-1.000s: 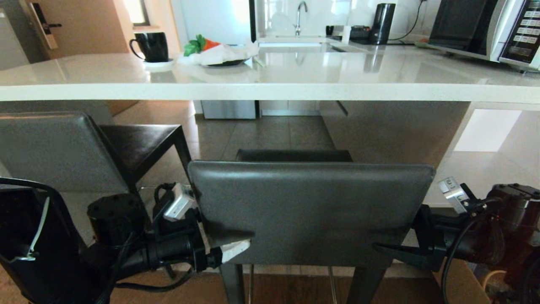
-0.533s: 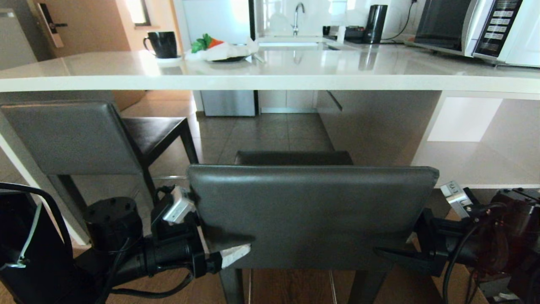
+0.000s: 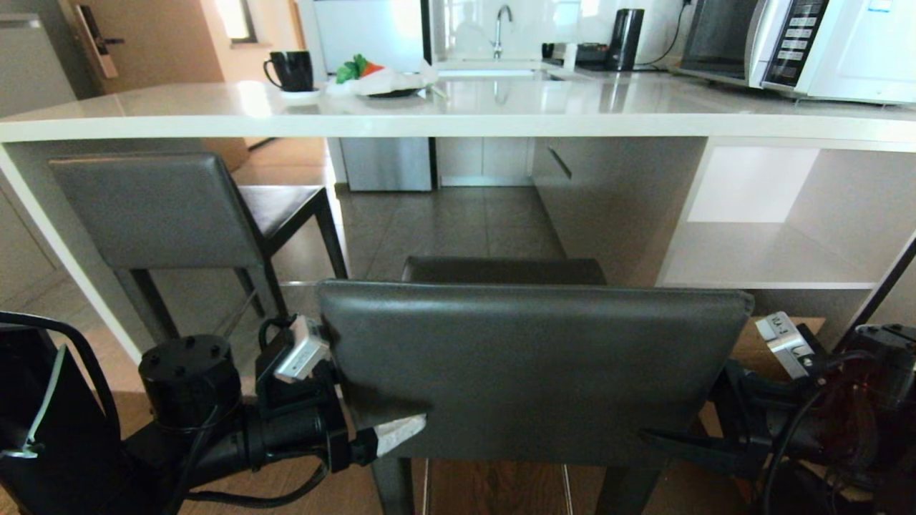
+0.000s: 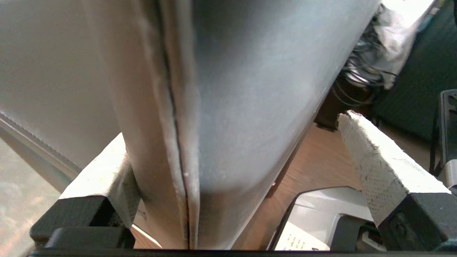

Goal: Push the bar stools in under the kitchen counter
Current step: Pull the gray chair out from under the dining table

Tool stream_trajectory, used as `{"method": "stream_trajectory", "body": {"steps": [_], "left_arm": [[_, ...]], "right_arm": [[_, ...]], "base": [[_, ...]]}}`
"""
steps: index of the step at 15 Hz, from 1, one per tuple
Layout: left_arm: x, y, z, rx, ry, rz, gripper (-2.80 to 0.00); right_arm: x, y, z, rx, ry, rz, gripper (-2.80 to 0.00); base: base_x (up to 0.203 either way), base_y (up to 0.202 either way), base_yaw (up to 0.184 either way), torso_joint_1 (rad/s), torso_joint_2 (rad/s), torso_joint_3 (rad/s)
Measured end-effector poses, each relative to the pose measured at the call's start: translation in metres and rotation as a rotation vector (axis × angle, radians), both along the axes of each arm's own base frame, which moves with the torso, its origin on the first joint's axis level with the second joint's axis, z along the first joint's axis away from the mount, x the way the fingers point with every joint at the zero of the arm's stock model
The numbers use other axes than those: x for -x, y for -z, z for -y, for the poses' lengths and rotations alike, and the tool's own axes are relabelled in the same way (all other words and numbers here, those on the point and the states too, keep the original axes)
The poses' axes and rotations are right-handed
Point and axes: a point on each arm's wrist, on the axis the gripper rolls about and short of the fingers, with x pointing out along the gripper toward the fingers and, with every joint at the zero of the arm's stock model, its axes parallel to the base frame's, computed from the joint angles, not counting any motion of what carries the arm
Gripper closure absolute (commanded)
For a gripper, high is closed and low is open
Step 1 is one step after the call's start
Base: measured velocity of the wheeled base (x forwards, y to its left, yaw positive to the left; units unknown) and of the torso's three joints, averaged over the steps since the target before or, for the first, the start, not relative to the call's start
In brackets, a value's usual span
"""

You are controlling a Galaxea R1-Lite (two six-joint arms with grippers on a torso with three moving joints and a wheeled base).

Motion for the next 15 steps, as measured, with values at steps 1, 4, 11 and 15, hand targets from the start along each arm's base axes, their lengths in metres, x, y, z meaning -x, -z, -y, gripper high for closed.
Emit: {"method": "stream_trajectory", "body": {"steps": [1, 4, 11, 15], "left_arm": [[0.000, 0.000, 0.000, 0.001, -0.004, 0.001, -2.80], [0.000, -0.003, -0.001, 0.005, -0.010, 0.012, -2.80], [-0.004, 0.000, -0.036, -0.004, -0.144, -0.015, -2.80], [0.002, 0.000, -0.076, -0.005, -0.296, -0.041, -2.80]], "right_arm": [[0.001, 0.000, 0.000, 0.000, -0.001, -0.002, -2.80], [0.002, -0.001, 0.000, -0.001, -0.004, 0.004, -2.80], [-0.004, -0.004, 0.026, -0.006, 0.117, 0.009, -2.80], [-0.005, -0.009, 0.058, -0.029, 0.239, -0.007, -2.80]], "base": [[-0.175, 0.000, -0.001, -0.002, 0.00, 0.002], [-0.035, 0.000, -0.002, -0.002, 0.00, 0.001], [0.000, 0.000, 0.000, 0.000, 0.00, 0.000], [0.000, 0.000, 0.000, 0.000, 0.00, 0.000]]}}
